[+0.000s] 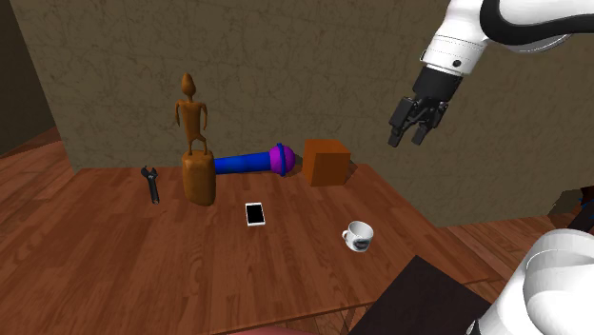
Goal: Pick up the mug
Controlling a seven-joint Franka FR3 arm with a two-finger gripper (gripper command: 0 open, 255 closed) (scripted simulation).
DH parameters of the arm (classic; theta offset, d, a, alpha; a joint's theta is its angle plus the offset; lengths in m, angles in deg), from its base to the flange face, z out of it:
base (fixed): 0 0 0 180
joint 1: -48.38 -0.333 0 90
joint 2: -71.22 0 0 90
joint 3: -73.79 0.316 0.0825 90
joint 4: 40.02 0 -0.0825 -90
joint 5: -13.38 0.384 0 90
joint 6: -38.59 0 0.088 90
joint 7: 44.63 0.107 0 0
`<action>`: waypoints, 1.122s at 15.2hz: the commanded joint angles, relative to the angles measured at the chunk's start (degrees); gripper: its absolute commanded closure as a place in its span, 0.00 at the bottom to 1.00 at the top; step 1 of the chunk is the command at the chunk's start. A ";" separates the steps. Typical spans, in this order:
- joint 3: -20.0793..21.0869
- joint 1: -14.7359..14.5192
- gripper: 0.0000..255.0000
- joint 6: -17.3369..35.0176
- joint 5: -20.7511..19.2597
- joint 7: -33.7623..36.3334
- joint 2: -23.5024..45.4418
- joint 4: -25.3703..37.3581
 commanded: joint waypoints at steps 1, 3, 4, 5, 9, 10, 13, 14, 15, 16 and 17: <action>0.00 0.00 0.00 0.00 0.00 0.00 0.00 0.00; -1.24 0.49 0.00 3.21 -0.72 -1.37 0.65 -2.81; -1.88 0.74 0.00 4.85 -1.08 -2.06 1.10 -4.12; -2.52 1.01 0.00 6.50 -1.44 -2.75 1.63 -5.37; -5.19 2.07 0.00 13.37 -2.84 -5.51 4.61 -9.72; -5.87 2.34 0.00 15.15 -3.17 -6.21 5.58 -10.64; -7.99 3.10 0.00 20.60 -4.04 -8.36 9.05 -12.95; -8.71 3.33 0.00 22.46 -4.29 -9.09 10.39 -13.58; -9.45 3.54 0.00 24.33 -4.51 -9.83 11.82 -14.12; -10.20 3.72 0.00 26.21 -4.70 -10.59 13.34 -14.59; -10.95 3.89 0.00 28.10 -4.83 -11.37 14.95 -14.97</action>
